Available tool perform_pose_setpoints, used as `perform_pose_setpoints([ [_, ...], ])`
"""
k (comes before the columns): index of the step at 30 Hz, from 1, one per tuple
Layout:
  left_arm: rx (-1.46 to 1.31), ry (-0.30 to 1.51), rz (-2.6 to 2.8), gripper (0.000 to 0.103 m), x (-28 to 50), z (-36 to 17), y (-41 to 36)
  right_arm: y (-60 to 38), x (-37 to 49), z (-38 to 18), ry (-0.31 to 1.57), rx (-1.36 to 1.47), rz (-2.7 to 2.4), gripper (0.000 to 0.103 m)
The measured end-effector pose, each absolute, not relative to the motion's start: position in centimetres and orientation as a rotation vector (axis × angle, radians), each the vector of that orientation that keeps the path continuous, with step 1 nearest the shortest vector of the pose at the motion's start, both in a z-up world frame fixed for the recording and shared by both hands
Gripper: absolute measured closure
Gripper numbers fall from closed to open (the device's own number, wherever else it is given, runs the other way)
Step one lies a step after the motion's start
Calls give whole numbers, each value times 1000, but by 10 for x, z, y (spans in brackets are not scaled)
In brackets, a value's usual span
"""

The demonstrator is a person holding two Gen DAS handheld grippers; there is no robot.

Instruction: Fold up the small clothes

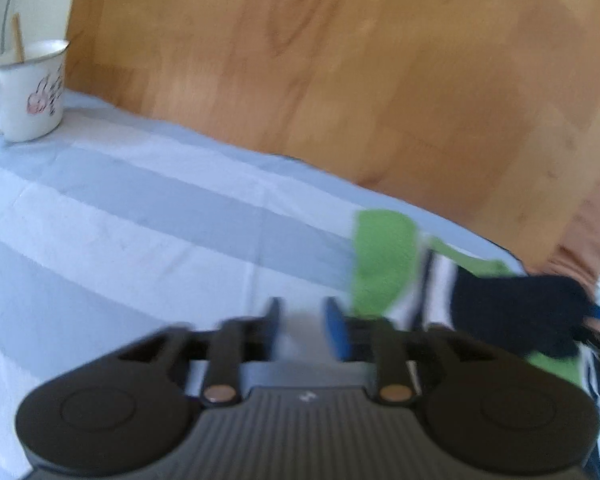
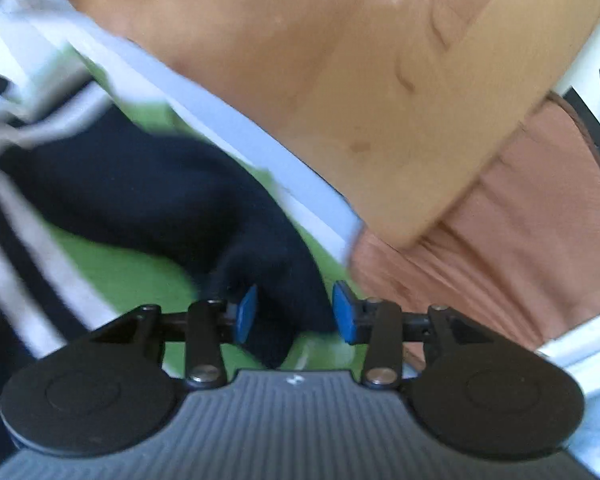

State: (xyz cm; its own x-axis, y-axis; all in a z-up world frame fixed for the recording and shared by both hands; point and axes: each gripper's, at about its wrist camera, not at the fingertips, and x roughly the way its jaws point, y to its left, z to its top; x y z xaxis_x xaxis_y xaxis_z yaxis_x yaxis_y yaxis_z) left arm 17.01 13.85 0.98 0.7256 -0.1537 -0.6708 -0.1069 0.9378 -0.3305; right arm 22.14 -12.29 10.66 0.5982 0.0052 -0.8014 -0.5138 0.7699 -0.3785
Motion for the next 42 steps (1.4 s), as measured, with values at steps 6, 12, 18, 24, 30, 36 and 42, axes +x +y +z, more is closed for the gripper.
perform_pose_setpoints([
  [6,-129,670,-77,18,125,25,81,-90,234,159,768,-326,472,48],
  [12,26,662,-20,30,121,10,53,8,250,150,818,-239,696,43],
  [18,-47,698,-43,79,116,-4,66,71,276,105,942,-272,710,45],
  [24,-163,680,-1,85,98,-2,89,79,278,107,944,-156,769,99],
  [30,-225,672,44,69,91,-2,102,86,296,93,918,-66,666,96],
  [36,-289,611,5,58,85,10,114,38,279,122,847,-52,687,90],
  [42,-378,450,6,60,73,30,131,-89,244,153,747,8,490,75],
])
